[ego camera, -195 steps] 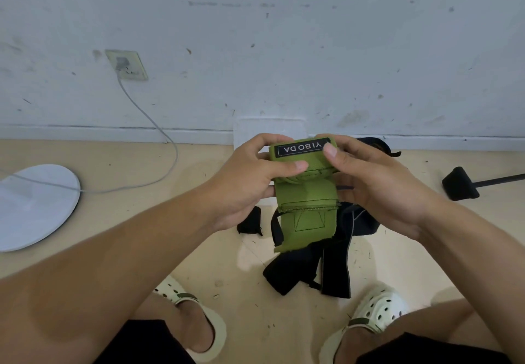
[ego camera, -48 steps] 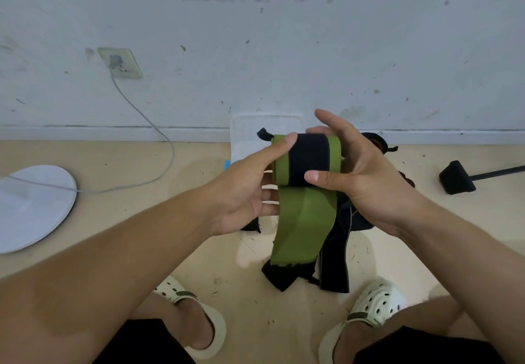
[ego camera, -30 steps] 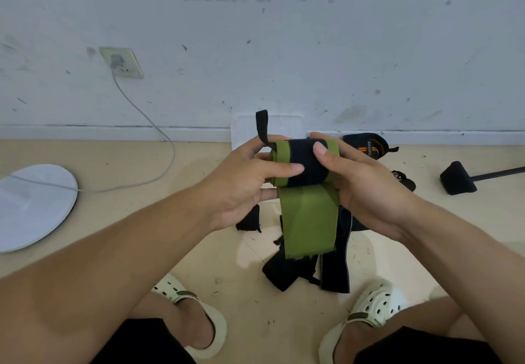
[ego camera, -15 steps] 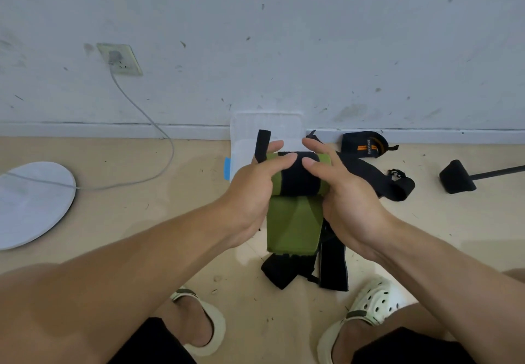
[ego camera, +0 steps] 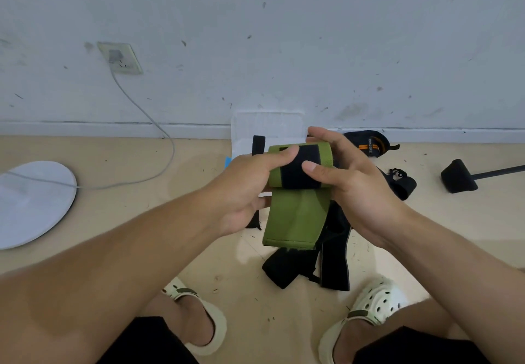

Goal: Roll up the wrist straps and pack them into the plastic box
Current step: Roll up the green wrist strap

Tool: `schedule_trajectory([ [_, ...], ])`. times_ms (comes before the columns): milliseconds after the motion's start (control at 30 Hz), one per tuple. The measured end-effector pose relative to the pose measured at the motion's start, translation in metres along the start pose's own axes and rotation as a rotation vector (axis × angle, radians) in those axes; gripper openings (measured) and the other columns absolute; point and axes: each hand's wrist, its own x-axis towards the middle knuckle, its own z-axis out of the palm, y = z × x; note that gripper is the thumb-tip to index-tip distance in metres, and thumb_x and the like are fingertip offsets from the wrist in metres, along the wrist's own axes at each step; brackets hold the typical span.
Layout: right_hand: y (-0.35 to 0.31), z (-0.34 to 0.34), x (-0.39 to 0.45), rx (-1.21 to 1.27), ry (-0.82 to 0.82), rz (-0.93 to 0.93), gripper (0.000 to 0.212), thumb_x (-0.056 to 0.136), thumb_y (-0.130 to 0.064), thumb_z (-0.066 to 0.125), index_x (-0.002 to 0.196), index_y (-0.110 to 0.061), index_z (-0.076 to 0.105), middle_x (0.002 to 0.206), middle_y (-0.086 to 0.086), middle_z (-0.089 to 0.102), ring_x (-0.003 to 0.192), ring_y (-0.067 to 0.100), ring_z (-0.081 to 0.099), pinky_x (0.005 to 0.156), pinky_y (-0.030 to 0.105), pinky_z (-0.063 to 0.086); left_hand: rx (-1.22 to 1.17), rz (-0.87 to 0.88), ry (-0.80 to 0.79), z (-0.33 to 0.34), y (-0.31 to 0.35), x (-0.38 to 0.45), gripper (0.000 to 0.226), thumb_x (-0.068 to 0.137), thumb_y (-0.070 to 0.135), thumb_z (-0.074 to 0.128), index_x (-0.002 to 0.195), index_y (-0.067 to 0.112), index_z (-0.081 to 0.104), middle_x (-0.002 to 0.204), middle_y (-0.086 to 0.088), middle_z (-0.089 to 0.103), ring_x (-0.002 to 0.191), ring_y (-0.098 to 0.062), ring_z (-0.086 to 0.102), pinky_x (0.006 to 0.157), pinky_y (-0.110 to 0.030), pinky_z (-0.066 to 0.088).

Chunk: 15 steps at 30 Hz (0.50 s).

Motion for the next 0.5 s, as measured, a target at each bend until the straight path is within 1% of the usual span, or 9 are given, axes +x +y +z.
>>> schedule_trajectory([
  [33,0.0002,0.0,-0.0002,0.012,0.001,0.009,0.06,0.08,-0.022,0.08,0.136,-0.033,0.061,0.137,-0.004,0.064,0.111,0.016,0.073,0.089,0.039,0.059,-0.005,0.004,-0.003,-0.0007,0.0004,-0.0001,0.025,0.095,0.033,0.072,0.115,0.018,0.078,0.1,0.002,0.081,0.096,-0.016,0.077,0.094,-0.039,0.059],
  [100,-0.0008,0.0001,-0.0005,0.048,0.005,0.03,0.064,0.08,-0.027,0.085,0.138,-0.029,0.059,0.131,0.0,0.07,0.112,0.02,0.073,0.095,0.046,0.059,0.015,0.044,-0.001,-0.0022,-0.0001,0.0009,0.026,0.093,0.026,0.075,0.117,0.016,0.077,0.107,0.0,0.08,0.101,-0.018,0.076,0.093,-0.04,0.059],
  [200,-0.0041,-0.0004,0.0007,0.078,0.02,0.098,0.063,0.079,-0.037,0.078,0.138,-0.025,0.06,0.13,0.005,0.071,0.114,0.023,0.072,0.101,0.052,0.057,0.037,0.128,0.036,-0.0026,-0.0022,0.0019,0.042,0.088,0.019,0.081,0.127,0.016,0.069,0.118,-0.003,0.077,0.106,-0.018,0.075,0.094,-0.043,0.061],
  [267,-0.0056,-0.0006,0.001,0.082,-0.019,0.135,0.052,0.088,-0.037,0.073,0.136,-0.021,0.062,0.131,0.009,0.07,0.118,0.028,0.071,0.102,0.056,0.055,0.015,0.169,0.08,-0.0037,-0.0019,0.0022,0.055,0.083,0.015,0.085,0.133,0.017,0.063,0.12,-0.003,0.076,0.105,-0.018,0.076,0.093,-0.043,0.062],
  [333,-0.0059,-0.0011,0.0004,0.103,-0.045,0.173,0.042,0.095,-0.036,0.068,0.133,-0.018,0.065,0.13,0.011,0.072,0.12,0.038,0.068,0.103,0.06,0.053,0.013,0.209,0.111,-0.0055,0.0001,0.0025,0.062,0.08,0.01,0.087,0.134,0.021,0.06,0.119,-0.001,0.073,0.104,-0.019,0.076,0.093,-0.043,0.062],
  [400,-0.0062,-0.0026,0.0,0.113,-0.04,0.191,0.04,0.095,-0.035,0.068,0.132,-0.018,0.066,0.126,0.012,0.073,0.119,0.043,0.067,0.101,0.061,0.054,0.019,0.216,0.109,-0.0061,0.0018,0.0024,0.061,0.08,0.008,0.087,0.132,0.024,0.06,0.118,0.0,0.071,0.104,-0.018,0.076,0.092,-0.042,0.062],
  [500,-0.0054,-0.0032,0.0009,0.158,-0.031,0.171,0.042,0.093,-0.026,0.069,0.133,-0.017,0.062,0.127,0.014,0.072,0.12,0.042,0.067,0.101,0.062,0.054,-0.002,0.171,0.097,-0.0061,0.0024,0.0031,0.057,0.081,0.012,0.086,0.131,0.023,0.06,0.115,0.0,0.075,0.1,-0.017,0.077,0.086,-0.04,0.063],
])
